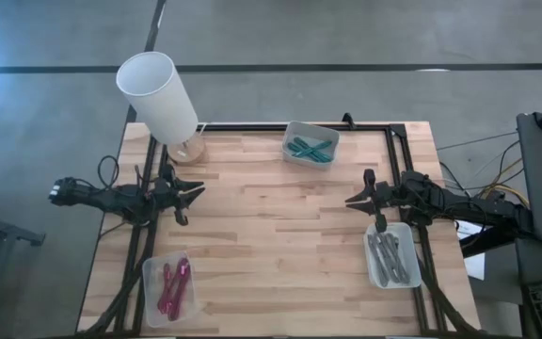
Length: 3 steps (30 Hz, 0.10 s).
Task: Pick & Place USB Port
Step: Return to Home Position
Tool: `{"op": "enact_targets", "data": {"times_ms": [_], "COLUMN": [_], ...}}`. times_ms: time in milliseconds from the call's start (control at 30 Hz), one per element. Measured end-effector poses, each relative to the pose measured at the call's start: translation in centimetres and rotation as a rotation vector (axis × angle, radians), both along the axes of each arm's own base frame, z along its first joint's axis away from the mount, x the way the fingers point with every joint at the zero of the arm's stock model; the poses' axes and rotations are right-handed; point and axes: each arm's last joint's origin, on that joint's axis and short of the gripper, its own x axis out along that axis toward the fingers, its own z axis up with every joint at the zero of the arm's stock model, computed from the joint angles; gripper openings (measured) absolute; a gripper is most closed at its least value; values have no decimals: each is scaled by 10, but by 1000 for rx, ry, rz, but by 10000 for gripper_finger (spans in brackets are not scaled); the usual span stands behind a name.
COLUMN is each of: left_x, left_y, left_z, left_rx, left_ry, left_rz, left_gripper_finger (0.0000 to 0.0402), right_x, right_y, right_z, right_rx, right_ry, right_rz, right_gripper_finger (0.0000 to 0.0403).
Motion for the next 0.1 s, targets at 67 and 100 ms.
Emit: {"op": "enact_targets", "data": {"times_ms": [67, 100], "left_x": [0, 0], "left_y": [0, 0], "left_z": [0, 0], "left_rx": [0, 0], "left_ry": [0, 0], "left_rz": [0, 0], "left_gripper_finger": [90, 90], "right_x": [0, 0], "right_y": [0, 0], "right_z": [0, 0], "right_rx": [-1, -2], "right_ry": [0, 0], "right_rz": [0, 1], "right_gripper_finger": [54, 54]}}
